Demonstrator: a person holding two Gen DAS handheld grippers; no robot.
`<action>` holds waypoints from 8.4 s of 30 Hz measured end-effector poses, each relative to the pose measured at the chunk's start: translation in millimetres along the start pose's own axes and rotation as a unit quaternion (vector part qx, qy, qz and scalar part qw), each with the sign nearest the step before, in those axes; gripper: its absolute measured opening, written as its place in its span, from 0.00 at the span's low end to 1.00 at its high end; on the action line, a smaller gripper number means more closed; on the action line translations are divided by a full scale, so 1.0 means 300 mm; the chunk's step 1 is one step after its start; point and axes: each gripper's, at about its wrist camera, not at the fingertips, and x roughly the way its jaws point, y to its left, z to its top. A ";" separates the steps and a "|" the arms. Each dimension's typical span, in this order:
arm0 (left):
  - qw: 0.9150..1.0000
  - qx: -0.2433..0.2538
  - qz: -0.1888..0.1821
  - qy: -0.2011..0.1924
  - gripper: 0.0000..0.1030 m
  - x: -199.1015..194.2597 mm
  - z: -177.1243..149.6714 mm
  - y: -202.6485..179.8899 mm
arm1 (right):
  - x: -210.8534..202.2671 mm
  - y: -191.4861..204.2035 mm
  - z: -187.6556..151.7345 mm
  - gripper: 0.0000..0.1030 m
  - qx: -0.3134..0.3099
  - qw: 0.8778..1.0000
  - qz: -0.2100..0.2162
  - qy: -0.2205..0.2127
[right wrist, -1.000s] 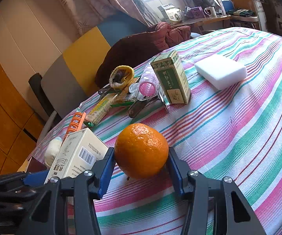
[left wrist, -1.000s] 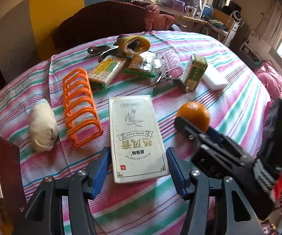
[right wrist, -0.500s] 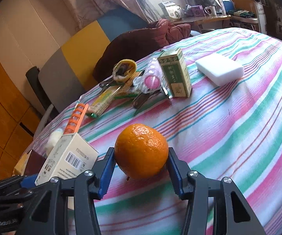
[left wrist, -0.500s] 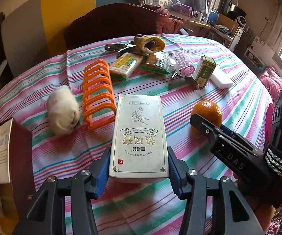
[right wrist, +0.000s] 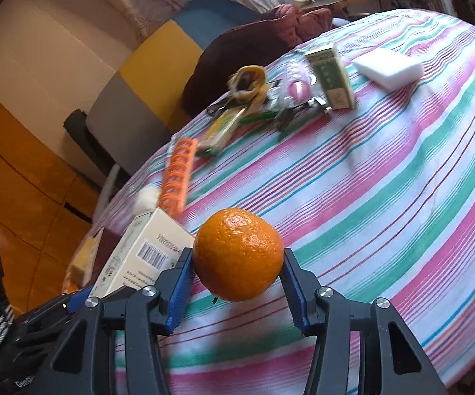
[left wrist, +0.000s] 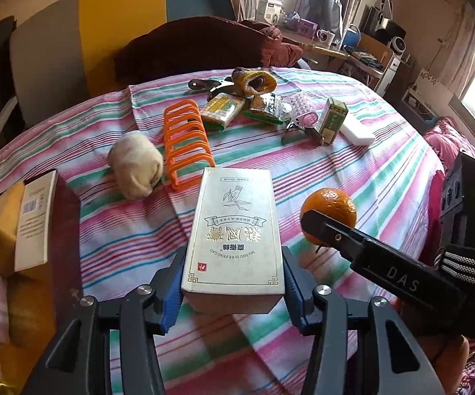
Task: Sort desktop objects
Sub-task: 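Carry the box and orange into the gold tray and open both tools, then withdraw both tools toward the cream knit roll and orange plastic rack, then grasp the cream knit roll with the left tool while the right tool grasps the orange rack, then carry the knit roll and orange rack into the gold tray and open both tools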
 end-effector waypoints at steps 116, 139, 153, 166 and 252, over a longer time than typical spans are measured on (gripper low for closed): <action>0.994 -0.102 -0.020 -0.016 0.56 -0.090 -0.018 0.205 | 0.014 -0.080 0.130 0.60 -0.026 0.997 -0.066 -0.014; 0.975 -0.216 0.030 -0.040 0.56 0.069 0.185 0.354 | 0.372 0.178 0.253 0.59 -0.066 0.996 0.029 0.046; 0.983 -0.179 0.033 0.015 0.57 0.205 0.228 0.278 | 0.260 0.021 0.235 0.48 -0.057 0.996 -0.048 0.051; 0.972 -0.224 0.054 0.054 0.57 0.320 0.239 0.344 | 0.312 0.150 0.206 0.61 -0.261 0.963 -0.013 0.072; 0.951 -0.308 0.002 0.025 0.58 -0.283 -0.387 0.751 | 0.120 0.744 -0.272 0.59 -0.187 0.968 0.105 0.133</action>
